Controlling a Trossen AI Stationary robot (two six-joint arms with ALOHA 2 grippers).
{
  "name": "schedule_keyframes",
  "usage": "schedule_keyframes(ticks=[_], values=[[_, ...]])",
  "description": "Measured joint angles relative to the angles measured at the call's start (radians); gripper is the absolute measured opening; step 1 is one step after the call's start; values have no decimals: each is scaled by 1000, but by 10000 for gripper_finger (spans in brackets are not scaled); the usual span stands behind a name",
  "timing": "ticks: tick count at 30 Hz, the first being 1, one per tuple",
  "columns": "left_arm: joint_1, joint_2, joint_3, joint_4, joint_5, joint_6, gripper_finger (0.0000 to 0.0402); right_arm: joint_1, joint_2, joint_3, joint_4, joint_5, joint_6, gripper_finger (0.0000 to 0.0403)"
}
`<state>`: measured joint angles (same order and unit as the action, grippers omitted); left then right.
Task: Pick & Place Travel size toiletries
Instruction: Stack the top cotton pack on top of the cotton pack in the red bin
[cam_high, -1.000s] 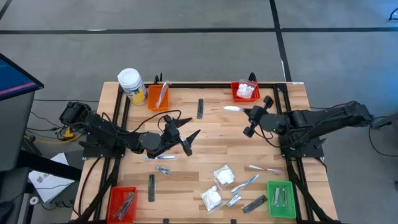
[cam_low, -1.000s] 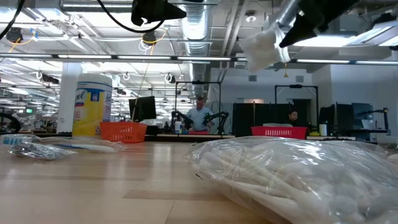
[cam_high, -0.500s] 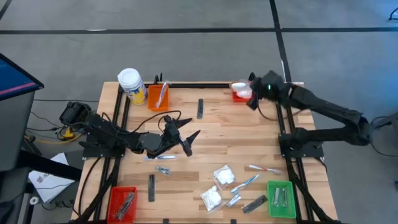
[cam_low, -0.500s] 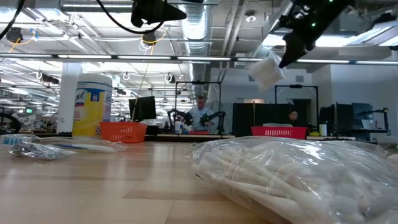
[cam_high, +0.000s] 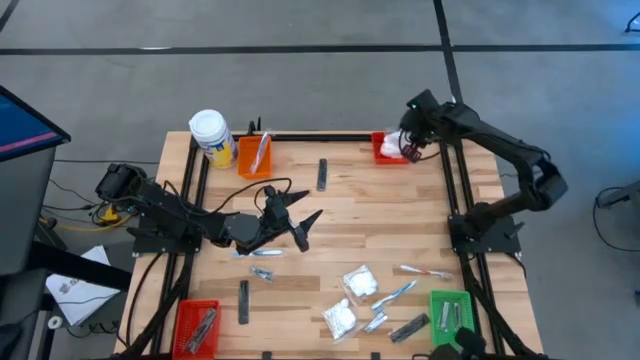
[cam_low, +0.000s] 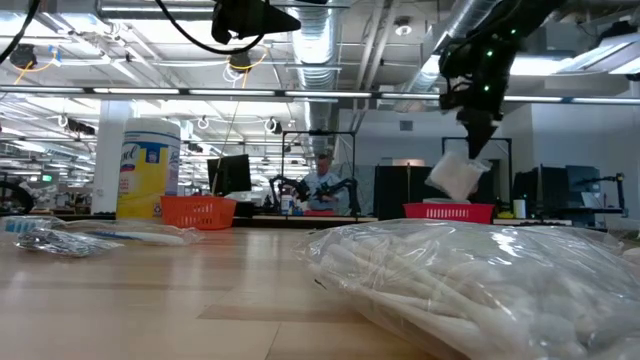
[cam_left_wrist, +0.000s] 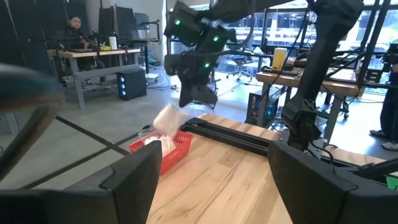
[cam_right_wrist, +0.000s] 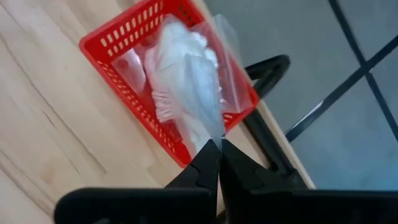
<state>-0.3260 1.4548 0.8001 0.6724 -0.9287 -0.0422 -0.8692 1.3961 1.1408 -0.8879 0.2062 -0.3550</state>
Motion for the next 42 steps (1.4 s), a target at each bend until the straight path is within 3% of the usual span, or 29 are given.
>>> schedule_keyframes(ticks=[11, 18, 35, 42], values=[[0, 0, 0, -3, 20, 0, 285, 19, 115, 0, -2, 7, -42, 0], [0, 0, 0, -3, 20, 0, 285, 57, 144, 1, -32, 191, -45, 0], [0, 0, 0, -4, 20, -15, 285, 103, 151, 1, -25, 183, -168, 0], [0, 0, 0, -7, 21, -15, 285, 76, 229, 1, -16, 161, -168, 0]])
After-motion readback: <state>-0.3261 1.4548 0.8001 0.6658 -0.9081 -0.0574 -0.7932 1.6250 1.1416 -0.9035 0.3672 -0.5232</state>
